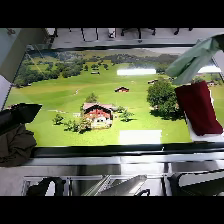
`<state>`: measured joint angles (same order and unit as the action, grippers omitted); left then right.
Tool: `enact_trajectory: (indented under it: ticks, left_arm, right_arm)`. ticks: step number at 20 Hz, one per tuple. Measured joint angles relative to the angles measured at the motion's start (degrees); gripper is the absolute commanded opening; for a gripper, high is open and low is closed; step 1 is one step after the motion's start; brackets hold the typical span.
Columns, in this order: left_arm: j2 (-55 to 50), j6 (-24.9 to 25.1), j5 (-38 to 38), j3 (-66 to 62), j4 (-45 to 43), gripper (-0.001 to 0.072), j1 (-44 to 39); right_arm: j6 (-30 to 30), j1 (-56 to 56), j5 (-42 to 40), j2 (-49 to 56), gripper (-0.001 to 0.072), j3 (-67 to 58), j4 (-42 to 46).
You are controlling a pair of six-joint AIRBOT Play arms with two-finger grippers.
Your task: Fold the shirts.
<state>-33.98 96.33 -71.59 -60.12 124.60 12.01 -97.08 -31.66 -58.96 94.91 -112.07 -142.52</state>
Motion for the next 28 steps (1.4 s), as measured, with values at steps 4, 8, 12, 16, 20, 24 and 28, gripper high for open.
enact_trajectory:
  ticks: [4, 8, 12, 16, 20, 24, 28]
  left_arm:
    - [0.0, -0.5, 0.0, 0.0, 0.0, 0.0014, 0.0]
    - [0.0, -1.0, -0.1, 0.0, 0.0, 0.0014, 0.0]
    - [0.0, -1.2, -0.5, 0.0, 0.0, 0.0014, 0.0]
    - [0.0, -1.3, -1.4, 0.0, 0.0, 0.0013, 0.0]
    - [0.0, -1.2, -2.8, 0.0, 0.0, 0.0014, 0.0]
    - [0.0, -0.6, -4.3, 0.0, 0.0, 0.0013, 0.0]
    - [0.0, -0.3, -4.8, 0.0, 0.0, 0.0014, 0.0]
  right_arm:
    - [3.5, -5.0, -4.1, 0.1, 0.0017, -0.7, 3.0]
    - [14.7, -8.2, -12.3, -3.4, 0.0016, -0.8, 14.3]
    - [22.8, -9.1, -24.2, -8.7, 0.0016, 3.0, 26.3]
    - [26.7, -9.3, -29.8, -16.9, 0.0017, 16.0, 33.4]
    - [28.1, -10.6, -31.1, -22.6, 0.0024, 29.6, 38.0]
    - [28.1, -12.1, -32.3, -24.1, 0.0709, 37.1, 41.1]
    - [26.4, -12.7, -33.6, -24.3, 0.0709, 38.1, 46.8]
